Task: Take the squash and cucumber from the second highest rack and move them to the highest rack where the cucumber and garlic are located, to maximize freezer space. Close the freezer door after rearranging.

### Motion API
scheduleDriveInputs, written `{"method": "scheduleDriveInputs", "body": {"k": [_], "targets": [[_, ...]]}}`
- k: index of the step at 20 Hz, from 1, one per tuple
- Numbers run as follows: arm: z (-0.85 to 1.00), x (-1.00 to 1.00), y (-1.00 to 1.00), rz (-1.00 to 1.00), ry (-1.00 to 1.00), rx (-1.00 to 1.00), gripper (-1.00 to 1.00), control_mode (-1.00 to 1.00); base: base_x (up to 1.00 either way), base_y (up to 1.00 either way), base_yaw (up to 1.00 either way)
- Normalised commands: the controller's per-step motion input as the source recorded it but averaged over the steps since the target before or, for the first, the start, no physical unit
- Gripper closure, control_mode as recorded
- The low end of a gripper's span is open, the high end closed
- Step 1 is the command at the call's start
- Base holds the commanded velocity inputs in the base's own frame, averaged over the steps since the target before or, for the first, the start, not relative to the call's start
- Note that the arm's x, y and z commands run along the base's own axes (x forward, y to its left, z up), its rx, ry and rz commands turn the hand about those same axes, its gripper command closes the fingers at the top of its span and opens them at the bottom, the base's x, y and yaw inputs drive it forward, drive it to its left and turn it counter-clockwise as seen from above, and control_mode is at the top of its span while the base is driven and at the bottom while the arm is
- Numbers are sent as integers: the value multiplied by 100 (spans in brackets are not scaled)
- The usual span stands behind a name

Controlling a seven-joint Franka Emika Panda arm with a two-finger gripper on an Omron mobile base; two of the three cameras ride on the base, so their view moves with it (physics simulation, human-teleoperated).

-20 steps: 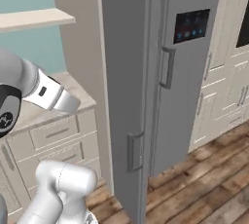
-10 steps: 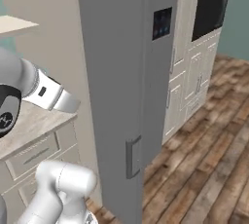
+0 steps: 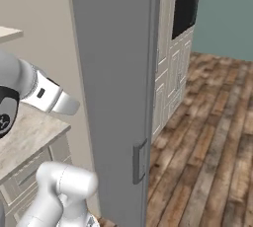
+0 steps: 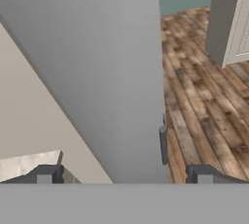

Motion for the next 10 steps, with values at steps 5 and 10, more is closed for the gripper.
{"method": "scheduleDriveInputs", "body": {"k": [5, 10], "targets": [[0, 0, 0, 0, 0, 0, -100, 100, 32, 11, -8], [0, 0, 0, 0, 0, 0, -100, 100, 42, 0, 0]]}}
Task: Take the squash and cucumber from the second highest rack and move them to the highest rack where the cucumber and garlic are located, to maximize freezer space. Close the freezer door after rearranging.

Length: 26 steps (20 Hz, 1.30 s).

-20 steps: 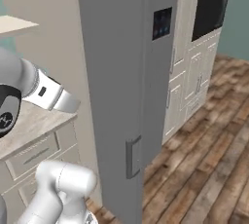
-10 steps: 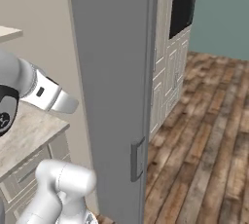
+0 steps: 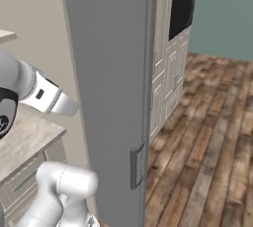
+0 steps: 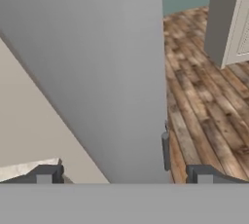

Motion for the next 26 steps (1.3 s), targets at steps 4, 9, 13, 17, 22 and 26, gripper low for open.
{"method": "scheduleDriveInputs", "body": {"k": [4, 9, 13, 17, 22, 26], "targets": [[0, 0, 0, 0, 0, 0, -100, 100, 54, 0, 0], [0, 0, 0, 0, 0, 0, -100, 100, 55, 0, 0], [0, 0, 0, 0, 0, 0, -100, 100, 54, 0, 0], [0, 0, 0, 0, 0, 0, -100, 100, 53, 0, 0], [0, 0, 0, 0, 0, 0, -100, 100, 40, 3, 0], [-20, 0, 18, 16, 0, 0, -100, -100, 0, 4, 2]]}}
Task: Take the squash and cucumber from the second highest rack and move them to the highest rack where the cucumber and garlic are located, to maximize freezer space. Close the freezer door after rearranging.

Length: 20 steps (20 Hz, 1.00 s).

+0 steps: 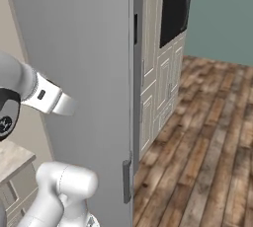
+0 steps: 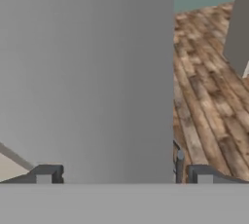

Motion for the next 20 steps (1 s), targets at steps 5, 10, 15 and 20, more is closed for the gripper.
{"method": "scheduleDriveInputs", "body": {"k": [5, 10, 15, 20], "targets": [[-34, 36, 4, 43, 0, 0, -100, -100, 0, 0, 0], [-29, 68, 10, 43, 0, 0, -100, -100, 0, 0, 0], [-32, 62, 34, 16, 0, 0, -100, -100, 0, 0, 0], [-36, 65, 28, 5, 0, 0, -100, -100, 0, 0, 0]]}}
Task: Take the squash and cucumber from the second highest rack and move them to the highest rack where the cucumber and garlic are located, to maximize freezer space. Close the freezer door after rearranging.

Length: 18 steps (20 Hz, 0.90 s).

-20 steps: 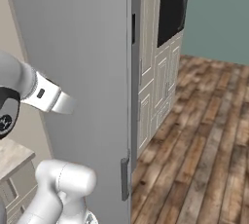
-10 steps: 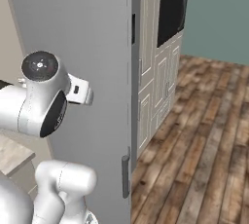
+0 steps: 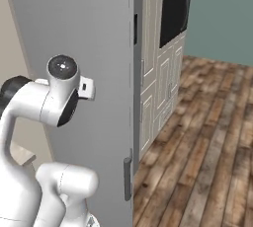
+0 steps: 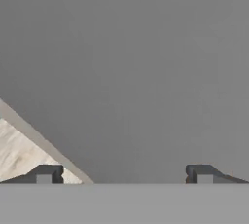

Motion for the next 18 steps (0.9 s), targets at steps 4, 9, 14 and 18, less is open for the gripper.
{"method": "scheduleDriveInputs", "body": {"k": [4, 9, 14, 18], "targets": [[-37, 70, 15, 10, -1, 0, -100, -100, 0, 0, 0], [-37, 73, 12, 13, -6, 0, -100, -100, 0, 0, 0], [-41, 69, 19, 15, -8, 0, -100, -100, 0, 0, 0], [-42, 51, 38, 33, 0, 0, -100, -100, 0, 0, 0]]}}
